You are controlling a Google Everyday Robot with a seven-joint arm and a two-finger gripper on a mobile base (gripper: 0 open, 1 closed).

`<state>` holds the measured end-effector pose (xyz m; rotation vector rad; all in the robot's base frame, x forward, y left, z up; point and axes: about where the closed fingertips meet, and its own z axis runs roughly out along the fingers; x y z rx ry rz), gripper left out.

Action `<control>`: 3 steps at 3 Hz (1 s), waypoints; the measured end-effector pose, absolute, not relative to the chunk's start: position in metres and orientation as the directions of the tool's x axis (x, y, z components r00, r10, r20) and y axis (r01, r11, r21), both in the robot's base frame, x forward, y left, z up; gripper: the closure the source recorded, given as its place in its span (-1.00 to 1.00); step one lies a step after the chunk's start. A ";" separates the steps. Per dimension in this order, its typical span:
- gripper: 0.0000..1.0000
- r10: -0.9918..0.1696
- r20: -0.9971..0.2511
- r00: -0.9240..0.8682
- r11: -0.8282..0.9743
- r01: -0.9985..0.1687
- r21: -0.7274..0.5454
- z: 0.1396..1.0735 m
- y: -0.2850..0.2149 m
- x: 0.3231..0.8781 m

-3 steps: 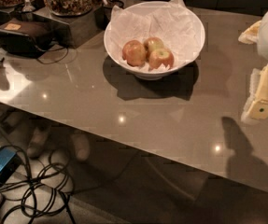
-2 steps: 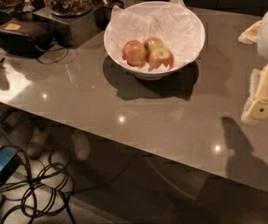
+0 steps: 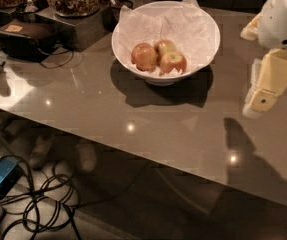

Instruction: Pick apple from white bowl

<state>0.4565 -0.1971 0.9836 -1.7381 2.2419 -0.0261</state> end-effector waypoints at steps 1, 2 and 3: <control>-1.00 -0.959 -0.214 -0.188 0.226 -0.959 -0.171 0.988 -0.175 0.474; -1.00 -0.958 -0.225 -0.179 0.224 -0.956 -0.189 0.990 -0.171 0.479; -1.00 -0.947 -0.229 -0.226 0.268 -0.948 -0.170 0.984 -0.166 0.491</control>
Offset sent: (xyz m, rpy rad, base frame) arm 0.0142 0.0179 0.0037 -0.0057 0.0271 0.0340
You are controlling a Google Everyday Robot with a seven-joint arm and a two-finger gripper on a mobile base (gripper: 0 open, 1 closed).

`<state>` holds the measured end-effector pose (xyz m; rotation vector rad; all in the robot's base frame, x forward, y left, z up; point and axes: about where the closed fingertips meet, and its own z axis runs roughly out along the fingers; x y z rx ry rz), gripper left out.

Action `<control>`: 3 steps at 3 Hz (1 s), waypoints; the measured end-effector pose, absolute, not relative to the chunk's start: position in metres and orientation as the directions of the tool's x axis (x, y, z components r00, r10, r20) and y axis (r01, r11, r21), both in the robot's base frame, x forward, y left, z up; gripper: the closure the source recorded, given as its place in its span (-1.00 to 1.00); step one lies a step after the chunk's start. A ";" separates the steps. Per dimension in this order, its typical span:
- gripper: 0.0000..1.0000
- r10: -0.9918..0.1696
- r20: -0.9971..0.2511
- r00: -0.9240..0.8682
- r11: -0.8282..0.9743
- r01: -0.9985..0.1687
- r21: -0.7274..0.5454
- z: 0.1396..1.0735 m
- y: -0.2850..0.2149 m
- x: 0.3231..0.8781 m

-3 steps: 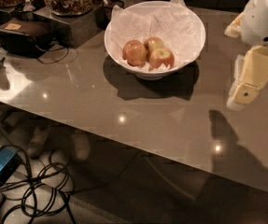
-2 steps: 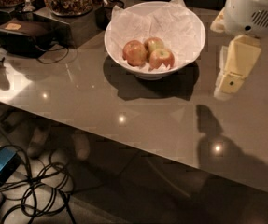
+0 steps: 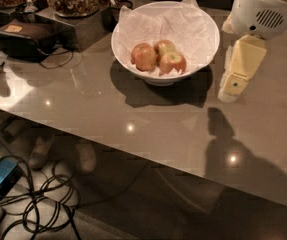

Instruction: Pick apple from white bowl

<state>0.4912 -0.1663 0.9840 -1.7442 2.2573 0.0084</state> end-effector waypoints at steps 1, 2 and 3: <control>-1.00 -0.926 -0.248 -0.286 0.318 -0.943 -0.099 0.971 -0.145 0.520; -1.00 -0.928 -0.258 -0.269 0.293 -0.954 -0.058 0.961 -0.118 0.552; -1.00 -0.923 -0.281 -0.263 0.296 -0.951 -0.083 0.962 -0.112 0.561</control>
Offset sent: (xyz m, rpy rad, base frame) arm 0.0767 0.0704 -0.0377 0.0362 0.2323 0.0338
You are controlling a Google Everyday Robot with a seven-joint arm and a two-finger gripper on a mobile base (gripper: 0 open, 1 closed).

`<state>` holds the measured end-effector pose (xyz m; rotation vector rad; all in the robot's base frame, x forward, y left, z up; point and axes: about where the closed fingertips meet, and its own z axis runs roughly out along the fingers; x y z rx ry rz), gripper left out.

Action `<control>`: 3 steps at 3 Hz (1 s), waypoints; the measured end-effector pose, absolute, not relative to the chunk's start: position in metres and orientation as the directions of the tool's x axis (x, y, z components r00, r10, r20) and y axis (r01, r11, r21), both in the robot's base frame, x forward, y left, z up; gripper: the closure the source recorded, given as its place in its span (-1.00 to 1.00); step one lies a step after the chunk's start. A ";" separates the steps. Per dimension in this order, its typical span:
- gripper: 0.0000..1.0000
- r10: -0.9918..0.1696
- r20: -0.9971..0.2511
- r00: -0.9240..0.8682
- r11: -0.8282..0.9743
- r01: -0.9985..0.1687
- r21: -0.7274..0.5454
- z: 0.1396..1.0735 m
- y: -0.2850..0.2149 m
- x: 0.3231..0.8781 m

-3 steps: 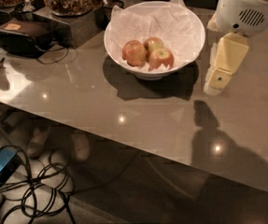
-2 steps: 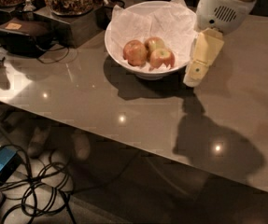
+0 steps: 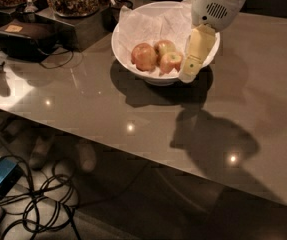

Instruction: Pick apple from white bowl

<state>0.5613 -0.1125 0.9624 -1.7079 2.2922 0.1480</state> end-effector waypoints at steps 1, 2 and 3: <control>-1.00 -0.900 -0.329 -0.285 0.329 -0.941 -0.085 0.964 -0.105 0.573; -1.00 -0.872 -0.354 -0.337 0.382 -0.922 -0.064 0.967 -0.101 0.589; -1.00 -0.843 -0.376 -0.385 0.428 -0.903 -0.035 0.970 -0.100 0.602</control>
Offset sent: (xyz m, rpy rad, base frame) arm 0.0388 0.0075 0.0129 0.0992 0.0395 -0.1565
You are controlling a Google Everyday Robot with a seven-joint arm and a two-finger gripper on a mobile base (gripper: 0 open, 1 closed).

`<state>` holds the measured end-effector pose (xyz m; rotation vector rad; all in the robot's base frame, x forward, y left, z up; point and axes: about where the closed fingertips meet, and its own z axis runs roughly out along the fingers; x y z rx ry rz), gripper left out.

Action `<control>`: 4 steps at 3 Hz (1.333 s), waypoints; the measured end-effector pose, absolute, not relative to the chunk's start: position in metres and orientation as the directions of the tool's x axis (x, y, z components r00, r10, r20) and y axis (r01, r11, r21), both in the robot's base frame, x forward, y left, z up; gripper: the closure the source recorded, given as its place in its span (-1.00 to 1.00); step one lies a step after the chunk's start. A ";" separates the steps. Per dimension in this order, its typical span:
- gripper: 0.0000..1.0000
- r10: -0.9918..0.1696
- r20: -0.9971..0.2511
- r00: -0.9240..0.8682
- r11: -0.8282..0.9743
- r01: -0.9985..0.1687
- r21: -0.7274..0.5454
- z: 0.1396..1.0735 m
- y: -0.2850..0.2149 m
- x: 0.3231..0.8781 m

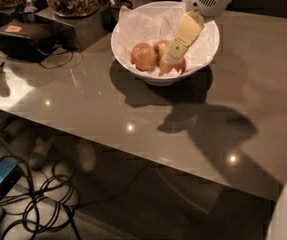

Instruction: Pick apple from white bowl

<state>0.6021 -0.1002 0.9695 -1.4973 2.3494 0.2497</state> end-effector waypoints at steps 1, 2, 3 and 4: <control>-0.96 -0.814 -0.390 -0.430 0.468 -0.884 -0.005 0.968 -0.101 0.613; -0.67 -0.786 -0.398 -0.474 0.511 -0.859 0.013 0.967 -0.108 0.624; -0.34 -0.763 -0.399 -0.509 0.545 -0.838 0.027 0.962 -0.114 0.634; -0.22 -0.744 -0.394 -0.540 0.572 -0.819 0.042 0.954 -0.120 0.643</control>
Offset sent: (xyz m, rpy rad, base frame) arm 0.0209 -0.0263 -0.0016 0.0319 0.0999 -0.1428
